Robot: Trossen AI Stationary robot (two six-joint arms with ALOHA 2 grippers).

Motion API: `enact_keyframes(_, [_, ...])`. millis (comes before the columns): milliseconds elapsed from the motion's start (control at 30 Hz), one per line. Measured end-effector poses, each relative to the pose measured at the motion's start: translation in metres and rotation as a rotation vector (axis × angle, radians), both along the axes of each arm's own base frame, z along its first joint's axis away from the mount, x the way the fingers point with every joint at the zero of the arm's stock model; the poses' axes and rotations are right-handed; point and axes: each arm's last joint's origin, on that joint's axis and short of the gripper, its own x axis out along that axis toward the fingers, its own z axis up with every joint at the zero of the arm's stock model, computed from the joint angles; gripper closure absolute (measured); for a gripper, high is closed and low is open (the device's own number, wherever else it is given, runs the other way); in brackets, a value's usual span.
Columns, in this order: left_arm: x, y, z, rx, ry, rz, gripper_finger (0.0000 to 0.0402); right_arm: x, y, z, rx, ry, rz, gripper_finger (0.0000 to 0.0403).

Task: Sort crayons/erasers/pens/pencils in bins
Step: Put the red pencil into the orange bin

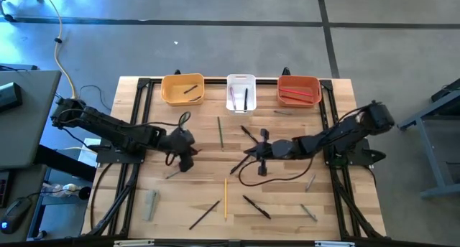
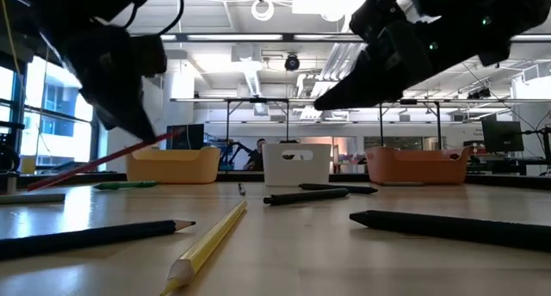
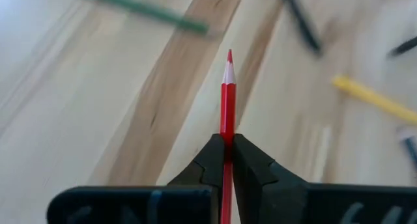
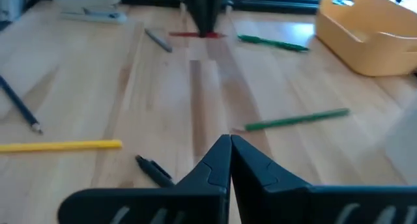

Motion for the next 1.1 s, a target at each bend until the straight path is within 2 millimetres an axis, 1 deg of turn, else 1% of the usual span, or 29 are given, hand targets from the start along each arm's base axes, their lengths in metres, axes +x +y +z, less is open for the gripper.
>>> enact_keyframes(200, [0.015,-0.001,0.015,0.029,-0.216,-0.041,0.04,0.02,-0.001,-0.019,0.12,-0.157,0.086,0.0403])
enact_keyframes(300, [0.023,0.0,0.027,0.046,-0.357,-0.053,0.0401,0.026,-0.004,-0.022,0.202,-0.246,0.094,0.0403])
enact_keyframes(433, [0.03,0.0,0.044,0.075,-0.543,-0.077,0.04,0.03,-0.009,-0.021,0.296,-0.347,0.069,0.0395])
enact_keyframes(533, [0.033,0.0,0.054,0.097,-0.646,-0.088,0.04,0.037,-0.01,-0.013,0.326,-0.393,0.071,0.037])
enact_keyframes(633, [0.034,0.0,0.061,0.109,-0.718,-0.099,0.04,0.047,-0.008,-0.002,0.34,-0.427,0.083,0.0331])
enact_keyframes(767, [0.035,0.0,0.065,0.131,-0.756,-0.105,0.0399,0.066,-0.005,0.014,0.367,-0.438,0.08,0.0276])
enact_keyframes(867, [0.035,0.001,0.066,0.143,-0.765,-0.097,0.0399,0.079,-0.005,0.027,0.363,-0.452,0.074,0.0244])
enact_keyframes(967, [0.035,0.001,0.067,0.15,-0.773,-0.097,0.0399,0.09,-0.003,0.04,0.345,-0.462,0.099,0.0229])
enact_keyframes(1033, [0.035,0.001,0.067,0.154,-0.773,-0.098,0.0399,0.095,-0.002,0.045,0.343,-0.454,0.099,0.0229])
enact_keyframes(1100, [0.035,0.001,0.067,0.154,-0.776,-0.098,0.0399,0.099,-0.002,0.049,0.339,-0.441,0.096,0.0239])
